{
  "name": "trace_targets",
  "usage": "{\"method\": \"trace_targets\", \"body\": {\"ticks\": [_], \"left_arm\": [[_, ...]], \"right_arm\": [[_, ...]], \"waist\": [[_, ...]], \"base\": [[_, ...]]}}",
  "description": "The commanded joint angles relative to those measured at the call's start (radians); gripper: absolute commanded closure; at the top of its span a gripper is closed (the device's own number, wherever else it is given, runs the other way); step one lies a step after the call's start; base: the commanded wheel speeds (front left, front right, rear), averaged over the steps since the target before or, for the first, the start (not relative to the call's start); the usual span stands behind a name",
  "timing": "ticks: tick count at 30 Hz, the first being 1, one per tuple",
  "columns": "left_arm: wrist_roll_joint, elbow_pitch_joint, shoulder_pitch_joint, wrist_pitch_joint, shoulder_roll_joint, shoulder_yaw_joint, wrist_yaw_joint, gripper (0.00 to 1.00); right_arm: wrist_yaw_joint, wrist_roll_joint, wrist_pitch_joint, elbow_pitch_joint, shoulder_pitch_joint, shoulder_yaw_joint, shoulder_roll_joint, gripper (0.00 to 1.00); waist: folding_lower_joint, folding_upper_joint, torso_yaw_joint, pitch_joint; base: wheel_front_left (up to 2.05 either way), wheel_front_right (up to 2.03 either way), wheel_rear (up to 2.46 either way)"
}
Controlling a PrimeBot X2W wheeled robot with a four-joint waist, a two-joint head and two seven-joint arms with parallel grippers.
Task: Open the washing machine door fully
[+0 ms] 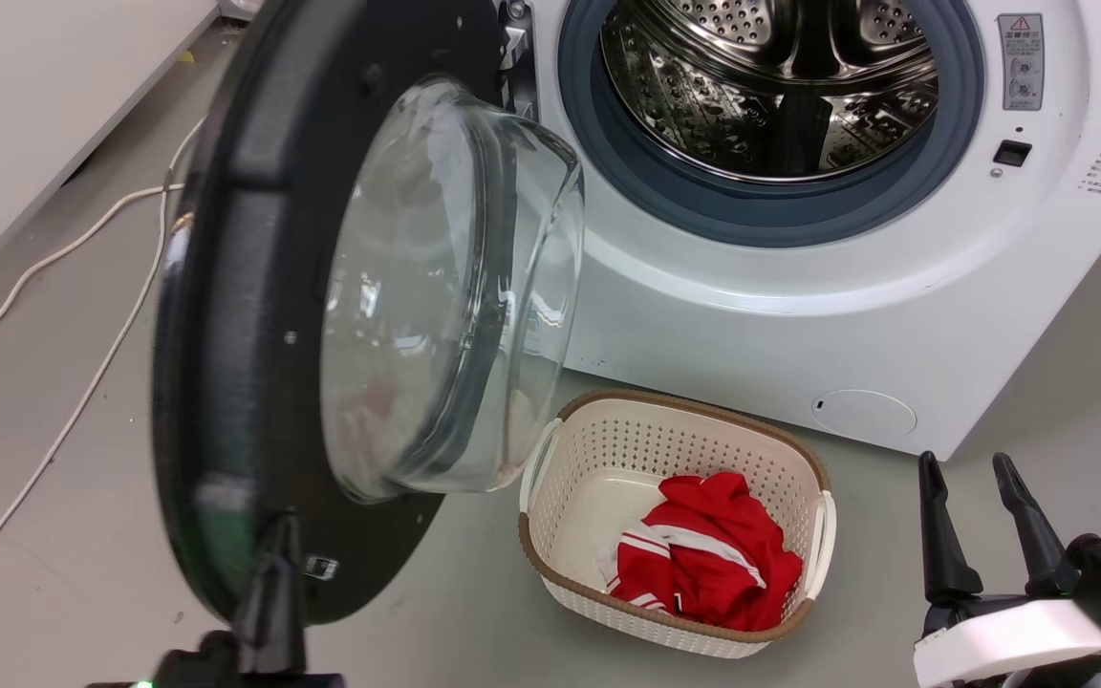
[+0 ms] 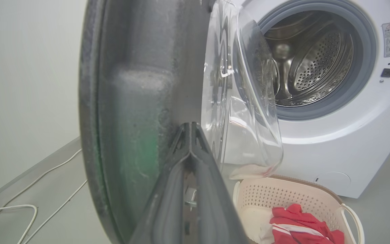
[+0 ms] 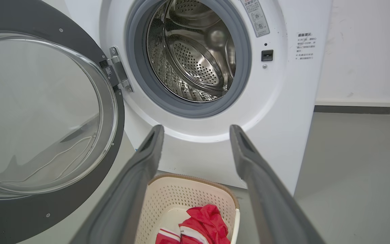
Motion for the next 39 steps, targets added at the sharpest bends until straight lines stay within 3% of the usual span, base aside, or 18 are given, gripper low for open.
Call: {"method": "trace_targets", "body": {"ticks": [1, 12, 25, 33, 39], "left_arm": [[-0.014, 0.011, -0.005, -0.002, 0.014, 0.043, 0.000, 1.00], [-0.077, 0.093, -0.102, -0.002, 0.049, 0.279, -0.022, 1.00], [-0.100, 0.283, -0.249, -0.001, 0.154, 0.513, -0.074, 1.00], [-0.092, 0.381, -0.312, -0.001, 0.194, 0.607, -0.102, 1.00], [-0.061, 0.394, -0.308, -0.001, 0.173, 0.624, -0.118, 1.00]], "right_arm": [[0.000, -0.002, 0.004, -0.007, 0.004, -0.001, 0.000, 0.00], [0.000, 0.001, 0.016, -0.020, -0.014, 0.004, 0.000, 0.00], [0.000, -0.008, 0.009, -0.021, -0.048, -0.002, 0.000, 0.00], [0.000, -0.009, 0.000, -0.011, -0.063, -0.006, 0.001, 0.00], [0.000, -0.006, -0.002, 0.000, -0.058, -0.004, 0.001, 0.00]], "waist": [[0.0000, 0.0000, -0.002, 0.001], [0.0000, 0.0000, -0.069, 0.035], [0.0000, 0.0000, -0.152, 0.106], [0.0000, 0.0000, -0.174, 0.116], [0.0000, 0.0000, -0.180, 0.096]], "base": [[0.00, 0.00, 0.00], [0.00, 0.00, 0.00], [0.00, 0.00, 0.00], [0.00, 0.00, 0.00], [0.00, 0.00, 0.00]]}}
